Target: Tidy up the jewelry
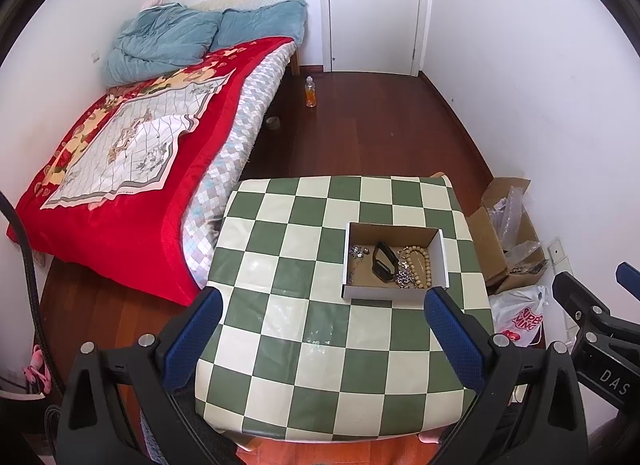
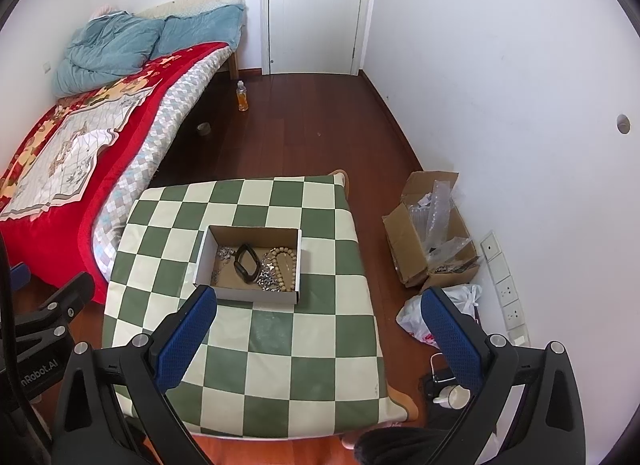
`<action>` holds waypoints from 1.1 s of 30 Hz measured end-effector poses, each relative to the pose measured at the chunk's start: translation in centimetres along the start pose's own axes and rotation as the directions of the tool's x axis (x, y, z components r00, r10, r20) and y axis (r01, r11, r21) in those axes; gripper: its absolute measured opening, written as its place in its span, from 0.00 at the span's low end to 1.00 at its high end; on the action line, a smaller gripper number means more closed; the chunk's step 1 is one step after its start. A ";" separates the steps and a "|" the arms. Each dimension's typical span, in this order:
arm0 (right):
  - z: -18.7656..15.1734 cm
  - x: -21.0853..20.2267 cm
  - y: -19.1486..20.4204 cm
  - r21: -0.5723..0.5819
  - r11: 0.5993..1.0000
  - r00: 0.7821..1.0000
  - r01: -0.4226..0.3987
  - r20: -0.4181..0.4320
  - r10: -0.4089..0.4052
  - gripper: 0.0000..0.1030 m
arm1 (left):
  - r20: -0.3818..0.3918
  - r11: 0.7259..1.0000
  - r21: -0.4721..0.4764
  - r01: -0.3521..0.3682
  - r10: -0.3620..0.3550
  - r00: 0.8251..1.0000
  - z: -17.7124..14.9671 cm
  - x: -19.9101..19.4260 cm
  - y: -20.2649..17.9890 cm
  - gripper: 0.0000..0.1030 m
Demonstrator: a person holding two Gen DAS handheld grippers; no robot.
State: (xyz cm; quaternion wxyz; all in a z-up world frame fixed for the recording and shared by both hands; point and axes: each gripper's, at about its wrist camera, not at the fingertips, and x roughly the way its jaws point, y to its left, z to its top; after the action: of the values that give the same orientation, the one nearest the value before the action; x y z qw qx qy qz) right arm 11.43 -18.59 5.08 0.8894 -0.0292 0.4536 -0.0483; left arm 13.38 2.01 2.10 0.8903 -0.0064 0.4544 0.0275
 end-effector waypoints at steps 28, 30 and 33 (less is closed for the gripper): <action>-0.3 -0.9 0.1 0.036 0.999 1.000 -0.013 0.022 0.013 1.00 | 0.050 1.000 -0.003 -0.025 0.025 0.998 0.3 -1.2 0.0 1.00; -0.3 -1.0 0.1 0.036 0.999 1.000 -0.012 0.024 0.011 1.00 | 0.051 1.000 -0.002 -0.026 0.026 0.998 0.3 -1.3 -0.1 1.00; -0.2 -1.1 0.1 0.036 0.999 1.000 -0.012 0.024 0.011 1.00 | 0.052 1.000 -0.002 -0.024 0.024 0.998 0.3 -1.4 -0.1 1.00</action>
State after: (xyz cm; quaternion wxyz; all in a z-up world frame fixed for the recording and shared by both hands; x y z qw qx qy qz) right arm 10.60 -18.34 5.80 0.8955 -0.0110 0.4420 -0.0509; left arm 12.86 1.86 3.40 0.9015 -0.0009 0.4309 0.0389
